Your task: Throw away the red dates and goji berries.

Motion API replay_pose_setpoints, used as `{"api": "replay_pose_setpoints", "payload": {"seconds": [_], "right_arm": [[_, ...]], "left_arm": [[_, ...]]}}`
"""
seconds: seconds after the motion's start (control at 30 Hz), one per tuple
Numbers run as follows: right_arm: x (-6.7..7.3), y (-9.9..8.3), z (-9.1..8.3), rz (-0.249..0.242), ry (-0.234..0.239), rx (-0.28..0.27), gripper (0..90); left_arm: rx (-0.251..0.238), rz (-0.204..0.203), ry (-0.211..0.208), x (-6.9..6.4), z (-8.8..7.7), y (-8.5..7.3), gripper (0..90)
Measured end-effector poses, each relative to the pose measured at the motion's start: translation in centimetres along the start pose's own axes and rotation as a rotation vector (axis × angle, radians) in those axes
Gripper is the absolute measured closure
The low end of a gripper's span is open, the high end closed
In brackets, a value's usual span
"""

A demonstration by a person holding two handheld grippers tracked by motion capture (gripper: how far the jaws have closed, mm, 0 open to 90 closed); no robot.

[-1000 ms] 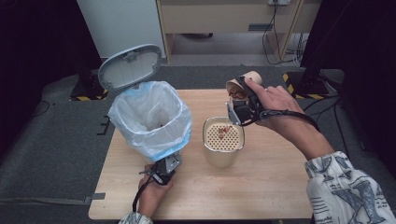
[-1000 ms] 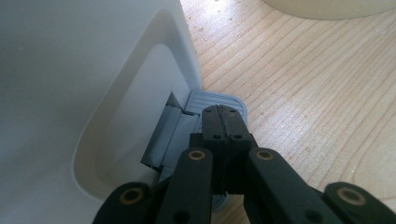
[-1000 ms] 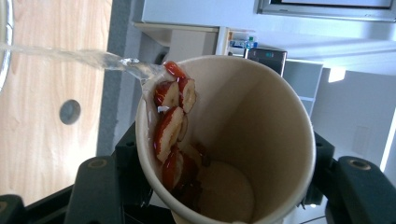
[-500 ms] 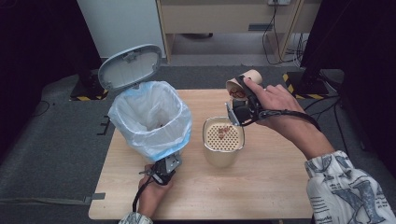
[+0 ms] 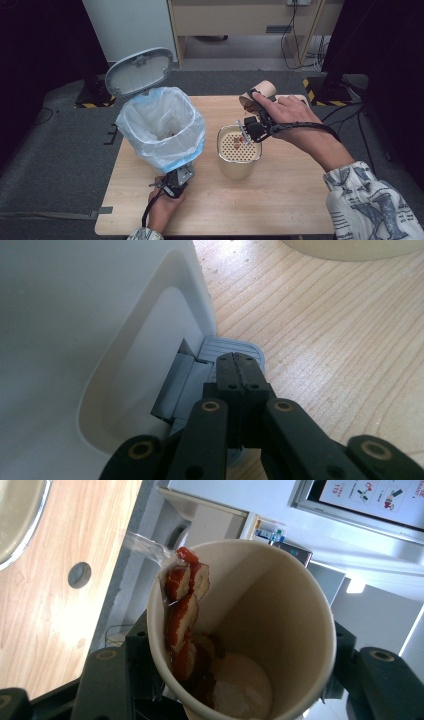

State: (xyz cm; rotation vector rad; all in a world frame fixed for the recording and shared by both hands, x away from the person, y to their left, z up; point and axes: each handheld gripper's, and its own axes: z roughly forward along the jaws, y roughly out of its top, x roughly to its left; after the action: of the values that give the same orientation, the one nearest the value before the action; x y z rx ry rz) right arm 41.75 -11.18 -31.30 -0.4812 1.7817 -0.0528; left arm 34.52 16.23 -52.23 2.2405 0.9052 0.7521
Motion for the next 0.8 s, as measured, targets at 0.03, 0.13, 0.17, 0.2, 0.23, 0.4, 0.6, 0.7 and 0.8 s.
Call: {"api": "replay_pose_setpoints", "payload": {"seconds": [0.03, 0.13, 0.17, 0.2, 0.23, 0.4, 0.6, 0.7, 0.8], "right_arm": [[-0.14, -0.17, 0.11, 0.014, -0.011, 0.000, 38.1], [-0.86, -0.58, 0.00, 0.036, -0.029, 0.018, 38.2], [-0.87, -0.48, -0.05, 0.033, -0.027, 0.016, 38.2], [-0.72, -0.32, 0.01, 0.016, -0.028, 0.010, 38.2], [-0.52, -0.12, 0.08, -0.011, -0.026, 0.017, 38.2], [-0.34, 0.29, 0.39, -0.024, -0.027, 0.017, 38.2], [-0.73, 0.14, 0.25, -0.008, -0.032, 0.017, 38.2], [-0.75, 0.09, 0.15, -0.007, -0.036, 0.015, 38.2], [-0.82, 0.04, 0.08, -0.005, -0.039, 0.016, 38.3]], "left_arm": [[0.001, 0.001, 0.001, -0.01, 0.00, 0.01, 89.1], [-0.002, -0.001, -0.001, 0.02, 0.01, -0.01, 89.1], [-0.002, 0.000, -0.001, 0.01, 0.02, -0.01, 89.1], [0.001, 0.002, 0.000, 0.00, 0.00, 0.01, 89.1], [-0.001, 0.001, 0.000, 0.01, 0.01, 0.00, 89.1], [-0.002, -0.001, -0.002, 0.03, 0.01, -0.01, 89.1], [-0.001, 0.000, 0.000, 0.02, 0.00, -0.01, 89.1], [-0.001, 0.001, -0.001, 0.01, 0.01, 0.00, 89.1], [-0.001, 0.001, 0.000, 0.01, 0.00, 0.00, 89.1]]}}
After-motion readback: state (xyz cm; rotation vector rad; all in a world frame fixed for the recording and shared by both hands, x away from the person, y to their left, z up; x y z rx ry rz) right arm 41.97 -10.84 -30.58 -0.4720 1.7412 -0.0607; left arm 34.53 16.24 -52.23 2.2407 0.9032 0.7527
